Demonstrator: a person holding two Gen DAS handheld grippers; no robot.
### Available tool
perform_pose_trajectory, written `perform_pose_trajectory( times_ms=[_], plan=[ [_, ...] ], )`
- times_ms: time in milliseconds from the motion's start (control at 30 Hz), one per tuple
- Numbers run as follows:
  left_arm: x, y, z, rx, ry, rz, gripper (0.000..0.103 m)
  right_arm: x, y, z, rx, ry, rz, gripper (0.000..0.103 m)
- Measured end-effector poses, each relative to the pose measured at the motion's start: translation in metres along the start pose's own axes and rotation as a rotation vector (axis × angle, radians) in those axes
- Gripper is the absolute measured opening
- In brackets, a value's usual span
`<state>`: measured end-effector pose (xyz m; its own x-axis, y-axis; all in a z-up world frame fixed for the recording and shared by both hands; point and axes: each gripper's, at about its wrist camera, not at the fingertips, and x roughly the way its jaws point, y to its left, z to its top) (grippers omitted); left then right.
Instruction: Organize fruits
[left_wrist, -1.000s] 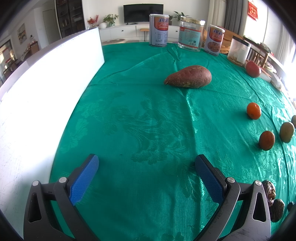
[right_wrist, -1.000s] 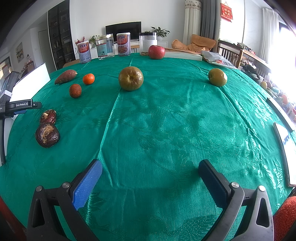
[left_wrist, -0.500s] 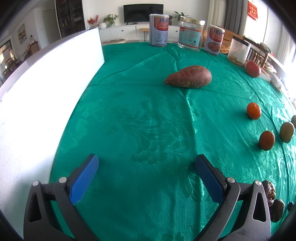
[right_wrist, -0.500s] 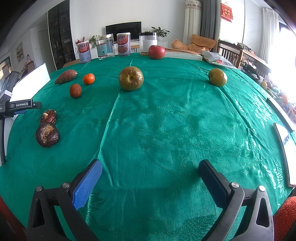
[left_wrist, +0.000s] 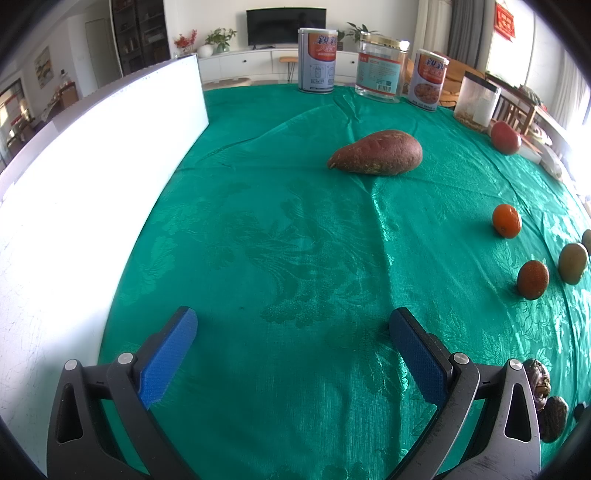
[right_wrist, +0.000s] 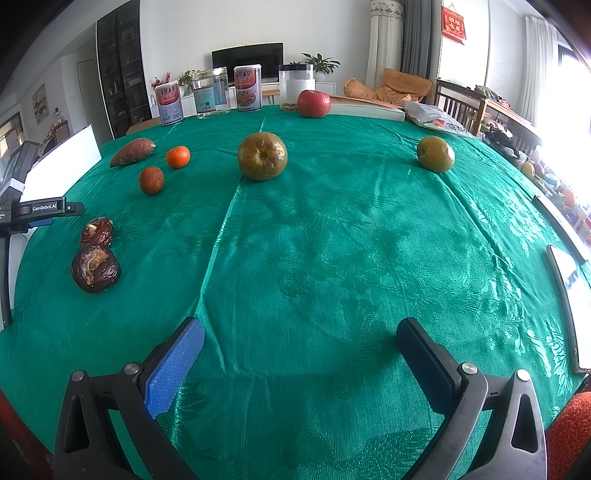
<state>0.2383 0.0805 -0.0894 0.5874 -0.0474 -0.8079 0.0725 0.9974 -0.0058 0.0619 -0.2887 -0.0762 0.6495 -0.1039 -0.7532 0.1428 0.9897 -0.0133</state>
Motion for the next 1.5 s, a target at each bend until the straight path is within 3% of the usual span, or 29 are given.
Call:
perform_pose_trajectory(
  times_ms=[500, 600, 733, 833, 867, 967, 1000, 1100, 1200, 1300, 1500],
  plan=[
    [0.003, -0.001, 0.003, -0.003, 0.001, -0.003, 0.103, 0.000, 0.000, 0.000, -0.001, 0.000, 0.001, 0.103],
    [0.004, -0.003, 0.006, -0.051, -0.001, 0.037, 0.103, 0.000, 0.001, 0.000, -0.002, 0.001, 0.002, 0.103],
    [0.003, -0.003, 0.004, -0.048, 0.009, 0.035, 0.103, 0.000, 0.003, 0.001, -0.006, 0.002, 0.006, 0.103],
    [-0.006, -0.007, -0.001, -0.008, 0.096, -0.010, 0.100, 0.001, 0.003, 0.002, -0.008, 0.004, 0.010, 0.103],
    [-0.016, -0.010, -0.006, -0.004, 0.116, -0.071, 0.100, 0.001, 0.003, 0.002, -0.009, 0.004, 0.011, 0.103],
    [-0.057, -0.023, -0.023, 0.032, 0.054, -0.303, 0.100, 0.002, 0.003, 0.003, -0.011, 0.005, 0.015, 0.103],
    [-0.070, -0.034, -0.029, 0.093, 0.022, -0.323, 0.100, 0.002, 0.002, 0.003, -0.012, 0.006, 0.015, 0.103],
    [-0.084, -0.070, -0.042, 0.286, -0.005, -0.291, 0.099, 0.002, 0.002, 0.003, -0.012, 0.007, 0.016, 0.103],
    [-0.080, -0.093, -0.053, 0.401, 0.013, -0.306, 0.079, 0.002, 0.001, 0.003, -0.014, 0.004, 0.019, 0.103],
    [-0.067, -0.100, -0.055, 0.410, 0.054, -0.332, 0.077, 0.002, 0.001, 0.002, -0.015, 0.002, 0.020, 0.103],
    [-0.060, -0.109, -0.058, 0.397, 0.042, -0.362, 0.076, 0.002, 0.001, 0.002, -0.016, 0.003, 0.021, 0.103]
  ],
)
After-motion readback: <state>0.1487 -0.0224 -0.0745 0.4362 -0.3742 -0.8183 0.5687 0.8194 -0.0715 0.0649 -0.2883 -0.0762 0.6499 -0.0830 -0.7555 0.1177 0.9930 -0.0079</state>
